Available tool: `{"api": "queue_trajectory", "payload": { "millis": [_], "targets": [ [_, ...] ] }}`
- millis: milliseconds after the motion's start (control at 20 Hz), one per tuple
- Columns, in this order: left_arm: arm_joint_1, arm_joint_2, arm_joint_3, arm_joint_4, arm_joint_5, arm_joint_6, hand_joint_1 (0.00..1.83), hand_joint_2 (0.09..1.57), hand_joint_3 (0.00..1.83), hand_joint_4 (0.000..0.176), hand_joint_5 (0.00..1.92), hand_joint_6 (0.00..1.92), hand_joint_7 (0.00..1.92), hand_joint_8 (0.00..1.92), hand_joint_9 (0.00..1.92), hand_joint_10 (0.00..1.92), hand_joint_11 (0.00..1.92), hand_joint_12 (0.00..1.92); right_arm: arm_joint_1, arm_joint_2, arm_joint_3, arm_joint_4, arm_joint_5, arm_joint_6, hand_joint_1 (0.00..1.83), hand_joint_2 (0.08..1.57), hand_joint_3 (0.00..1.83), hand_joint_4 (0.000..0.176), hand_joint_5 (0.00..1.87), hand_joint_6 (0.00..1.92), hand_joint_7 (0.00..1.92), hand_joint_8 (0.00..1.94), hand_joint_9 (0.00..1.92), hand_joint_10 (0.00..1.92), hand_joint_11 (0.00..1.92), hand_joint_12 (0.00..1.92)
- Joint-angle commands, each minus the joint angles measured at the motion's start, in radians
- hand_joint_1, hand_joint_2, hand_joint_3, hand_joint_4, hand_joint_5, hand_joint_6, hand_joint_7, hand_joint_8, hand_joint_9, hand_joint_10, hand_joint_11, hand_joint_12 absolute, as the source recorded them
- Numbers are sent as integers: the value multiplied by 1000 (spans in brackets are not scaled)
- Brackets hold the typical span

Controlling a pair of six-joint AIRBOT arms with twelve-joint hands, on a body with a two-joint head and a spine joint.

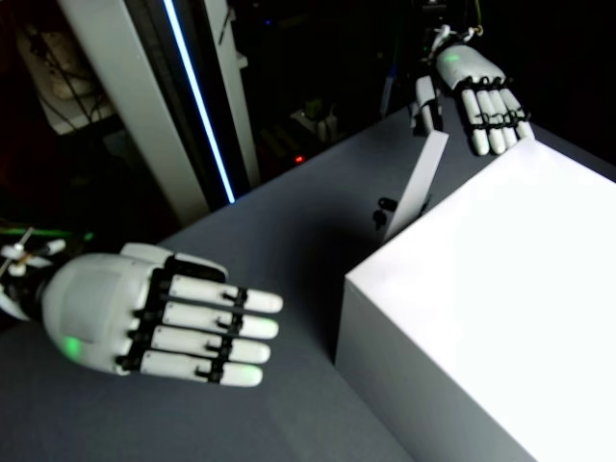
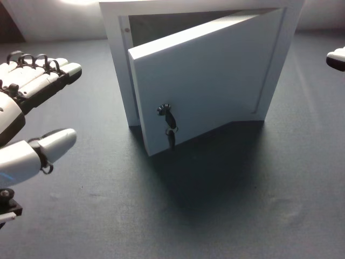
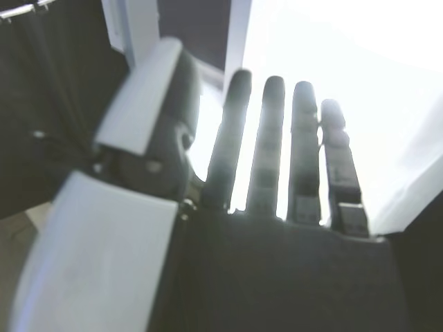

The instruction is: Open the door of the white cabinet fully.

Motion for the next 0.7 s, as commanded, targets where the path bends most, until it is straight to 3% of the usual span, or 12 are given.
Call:
{"api": "queue_trajectory", "payload": {
  "millis": [0, 150, 250, 450, 650],
  "targets": [
    [-9, -2, 5, 2, -126, -10, 0, 1437, 14, 0, 82, 5, 92, 6, 107, 10, 0, 466, 6, 1, 5, 25, 120, 9, 593, 1330, 4, 0, 270, 5, 231, 4, 190, 5, 117, 192],
    [-25, -14, 11, 19, -111, -11, 9, 1470, 10, 0, 88, 2, 91, 2, 103, 3, 0, 414, 6, 0, 6, 25, 120, 9, 575, 1334, 4, 0, 278, 5, 252, 8, 212, 9, 138, 199],
    [-48, -36, 24, 34, -87, -13, 38, 1481, 3, 0, 76, 2, 100, 3, 126, 5, 0, 500, 6, -2, 9, 24, 120, 9, 586, 1334, 2, 0, 275, 1, 253, 4, 206, 3, 121, 187],
    [-88, -72, 41, 68, -69, -25, 0, 1461, 0, 0, 33, 2, 93, 4, 114, 4, 0, 366, 6, -11, 20, 23, 111, 21, 567, 1346, 4, 0, 287, 3, 291, 7, 246, 9, 141, 182],
    [-114, -95, 56, 82, -58, -29, 21, 1484, 3, 0, 26, 2, 90, 3, 114, 4, 0, 406, 6, -16, 25, 21, 109, 25, 595, 1343, 0, 0, 292, 3, 292, 1, 247, 3, 134, 171]
  ]
}}
